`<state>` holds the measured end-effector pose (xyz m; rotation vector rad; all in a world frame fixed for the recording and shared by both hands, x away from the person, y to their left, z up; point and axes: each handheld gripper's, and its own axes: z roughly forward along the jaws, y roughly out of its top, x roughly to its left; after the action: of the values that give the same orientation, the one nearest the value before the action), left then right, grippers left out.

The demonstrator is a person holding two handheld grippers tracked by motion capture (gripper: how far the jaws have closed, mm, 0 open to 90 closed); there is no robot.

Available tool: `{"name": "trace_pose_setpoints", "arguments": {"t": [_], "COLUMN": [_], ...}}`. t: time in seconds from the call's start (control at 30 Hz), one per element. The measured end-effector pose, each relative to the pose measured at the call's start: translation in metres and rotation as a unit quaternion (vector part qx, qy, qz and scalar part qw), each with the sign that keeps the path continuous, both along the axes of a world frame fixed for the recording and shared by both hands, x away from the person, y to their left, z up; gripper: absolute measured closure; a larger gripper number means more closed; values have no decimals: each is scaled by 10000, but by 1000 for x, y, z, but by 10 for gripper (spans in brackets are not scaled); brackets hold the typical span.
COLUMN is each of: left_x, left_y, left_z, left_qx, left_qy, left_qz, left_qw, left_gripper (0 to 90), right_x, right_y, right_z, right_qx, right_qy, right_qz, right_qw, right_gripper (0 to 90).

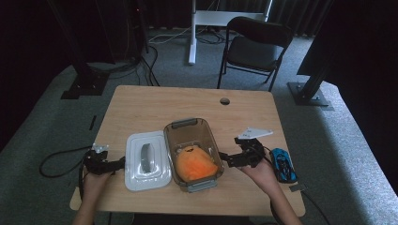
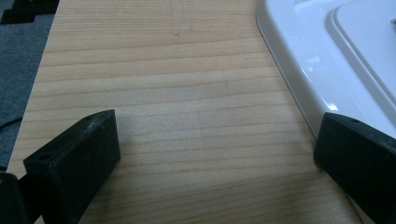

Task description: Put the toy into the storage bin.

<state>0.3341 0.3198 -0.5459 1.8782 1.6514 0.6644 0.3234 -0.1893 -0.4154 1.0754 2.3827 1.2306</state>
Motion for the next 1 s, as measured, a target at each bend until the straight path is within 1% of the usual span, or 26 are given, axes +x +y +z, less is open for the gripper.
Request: {"name": "trace_pose_setpoints", "arguments": {"t": [0.03,0.1,0.23,0.3,0.4,0.47,0.53,0.87,0.9,1.0], "left_x": [0,0,0,0,0,0,0,0,0,0], "left_y": [0,0,0,0,0,0,0,0,0,0], "left_z": [0,0,0,0,0,0,0,0,0,0], "left_qx": [0,0,-5,-1,-2,-4,-5,-4,-4,-4], "left_qy": [0,1,-4,-1,-2,-3,-4,0,0,0], "left_qz": [0,0,4,1,2,3,4,3,3,3], "left_qw": [10000,10000,10000,10000,10000,10000,10000,10000,10000,10000], "left_gripper": [7,7,7,7,7,7,7,7,7,7], "right_x": [0,0,-1,-1,-2,-2,-3,-4,-4,-3], "right_y": [-2,-5,-12,-13,-21,-26,-31,-55,-55,-64], "right_z": [-1,-3,-8,-9,-14,-16,-19,-30,-30,-34], "right_qx": [-6,6,-11,-29,-13,4,-47,-36,-36,-62], "right_qy": [-16,-1,-23,-17,8,17,18,134,134,177], "right_qz": [-56,-75,-200,-208,-345,-433,-534,-843,-843,-968], "right_qw": [10000,10000,9998,9998,9994,9991,9986,9963,9963,9951], "right_gripper": [108,108,108,108,108,109,116,117,117,117]}}
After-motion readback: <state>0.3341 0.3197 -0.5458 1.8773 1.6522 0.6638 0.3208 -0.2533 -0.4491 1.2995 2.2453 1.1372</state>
